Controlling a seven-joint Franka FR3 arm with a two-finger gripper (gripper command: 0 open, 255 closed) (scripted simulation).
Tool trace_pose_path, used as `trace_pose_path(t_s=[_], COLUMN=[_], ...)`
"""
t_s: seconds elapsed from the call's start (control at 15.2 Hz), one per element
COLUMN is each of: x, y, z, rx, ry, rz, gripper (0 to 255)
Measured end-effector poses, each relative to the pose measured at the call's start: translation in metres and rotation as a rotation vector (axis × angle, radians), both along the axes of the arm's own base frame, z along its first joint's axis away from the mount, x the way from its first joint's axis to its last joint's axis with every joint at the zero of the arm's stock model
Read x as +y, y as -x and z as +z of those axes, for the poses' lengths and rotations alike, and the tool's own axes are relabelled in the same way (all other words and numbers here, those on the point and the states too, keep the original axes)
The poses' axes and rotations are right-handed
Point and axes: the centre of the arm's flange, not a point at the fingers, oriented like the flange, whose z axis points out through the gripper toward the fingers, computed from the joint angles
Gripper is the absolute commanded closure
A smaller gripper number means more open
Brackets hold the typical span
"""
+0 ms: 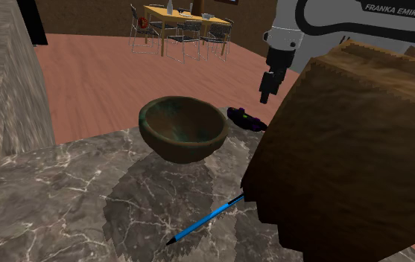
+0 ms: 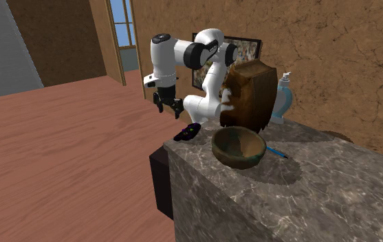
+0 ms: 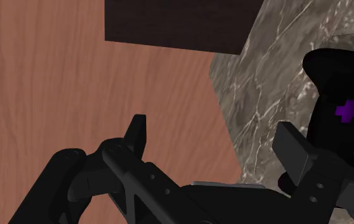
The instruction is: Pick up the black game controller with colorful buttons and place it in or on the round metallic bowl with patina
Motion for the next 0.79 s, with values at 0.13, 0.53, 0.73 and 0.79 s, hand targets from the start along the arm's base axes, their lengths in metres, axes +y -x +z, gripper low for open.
trace_pose_path(t_s=[0.13,0.53,0.73,0.79], x=[0.004,0.056,0.081,0.084], y=[0.0,0.008,0.013,0.014], z=[0.0,0.003,0.0,-0.004], rx=[-0.009,-0.115,-0.158,-0.163], ry=[-0.01,-0.127,-0.178,-0.183], rz=[0.005,0.063,0.086,0.088], gripper=[0,0,0,0])
